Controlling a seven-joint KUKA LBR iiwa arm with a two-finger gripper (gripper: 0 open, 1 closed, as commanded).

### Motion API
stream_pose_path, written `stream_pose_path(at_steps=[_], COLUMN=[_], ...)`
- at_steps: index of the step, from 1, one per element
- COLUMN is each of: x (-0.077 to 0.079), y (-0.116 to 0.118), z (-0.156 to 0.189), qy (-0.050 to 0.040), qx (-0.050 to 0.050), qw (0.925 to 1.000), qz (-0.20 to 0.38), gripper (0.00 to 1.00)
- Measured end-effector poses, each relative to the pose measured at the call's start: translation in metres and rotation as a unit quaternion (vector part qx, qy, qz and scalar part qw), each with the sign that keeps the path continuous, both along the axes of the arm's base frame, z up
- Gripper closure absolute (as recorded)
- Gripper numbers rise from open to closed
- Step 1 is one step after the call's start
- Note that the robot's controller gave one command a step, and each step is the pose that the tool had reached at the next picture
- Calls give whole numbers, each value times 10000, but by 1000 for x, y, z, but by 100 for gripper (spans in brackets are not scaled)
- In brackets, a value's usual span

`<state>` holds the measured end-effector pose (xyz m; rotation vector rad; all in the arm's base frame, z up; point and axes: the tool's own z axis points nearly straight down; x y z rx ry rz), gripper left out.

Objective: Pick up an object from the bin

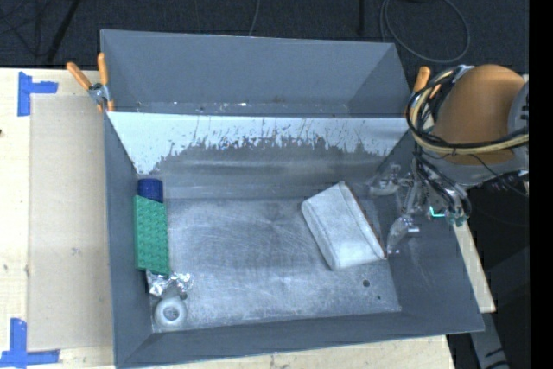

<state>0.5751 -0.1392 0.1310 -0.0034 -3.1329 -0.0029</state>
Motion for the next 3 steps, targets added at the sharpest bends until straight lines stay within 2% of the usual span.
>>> stream_pose_path(at_steps=[1, 2, 3], x=[-51, -50, -45], y=[7, 7, 79], z=[-51, -50, -52], qy=[-50, -65, -118], qx=[-4, -11, -63], qw=[9960, 9959, 9986], qz=[888, 905, 512], gripper=[0, 100, 100])
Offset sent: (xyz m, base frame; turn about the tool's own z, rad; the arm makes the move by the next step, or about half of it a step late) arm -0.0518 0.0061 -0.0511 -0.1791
